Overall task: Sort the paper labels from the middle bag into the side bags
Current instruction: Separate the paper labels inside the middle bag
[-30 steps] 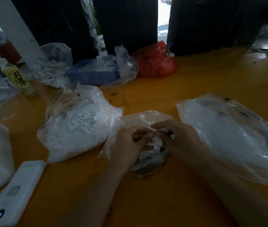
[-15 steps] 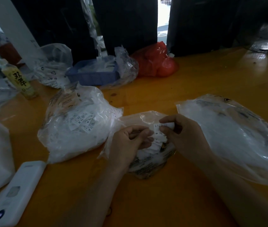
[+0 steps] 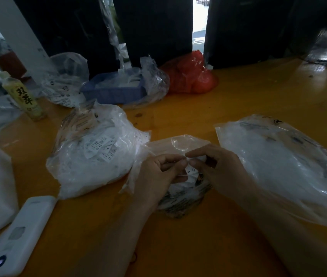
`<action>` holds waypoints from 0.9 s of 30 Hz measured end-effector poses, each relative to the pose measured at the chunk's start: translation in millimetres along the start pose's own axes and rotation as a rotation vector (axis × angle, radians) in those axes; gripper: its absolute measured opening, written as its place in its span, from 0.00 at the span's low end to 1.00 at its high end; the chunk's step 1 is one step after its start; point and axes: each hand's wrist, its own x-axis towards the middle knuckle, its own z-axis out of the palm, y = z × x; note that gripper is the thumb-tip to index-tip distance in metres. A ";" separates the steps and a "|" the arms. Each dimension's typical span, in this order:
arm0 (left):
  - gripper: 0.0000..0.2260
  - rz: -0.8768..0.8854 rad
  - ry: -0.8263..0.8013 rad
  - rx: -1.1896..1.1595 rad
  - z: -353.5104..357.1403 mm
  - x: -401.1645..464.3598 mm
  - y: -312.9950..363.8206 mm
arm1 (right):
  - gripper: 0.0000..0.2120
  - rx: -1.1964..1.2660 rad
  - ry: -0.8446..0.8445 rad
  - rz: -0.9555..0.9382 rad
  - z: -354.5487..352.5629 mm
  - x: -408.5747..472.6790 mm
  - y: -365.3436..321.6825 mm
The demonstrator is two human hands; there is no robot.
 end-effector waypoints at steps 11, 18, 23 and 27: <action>0.04 0.030 0.090 0.051 1.0 2.8 -1.4 | 0.06 0.130 0.081 0.147 -4.3 1.1 4.6; 0.03 0.016 0.123 0.082 -0.1 2.2 -0.6 | 0.07 0.123 0.057 0.116 -2.0 0.7 1.8; 0.05 -0.006 0.123 0.087 0.8 2.0 0.0 | 0.07 0.006 0.046 0.072 1.6 -2.1 -3.6; 0.04 -0.009 0.149 0.026 2.8 2.8 1.0 | 0.09 0.014 0.134 0.107 -1.1 -2.2 -4.8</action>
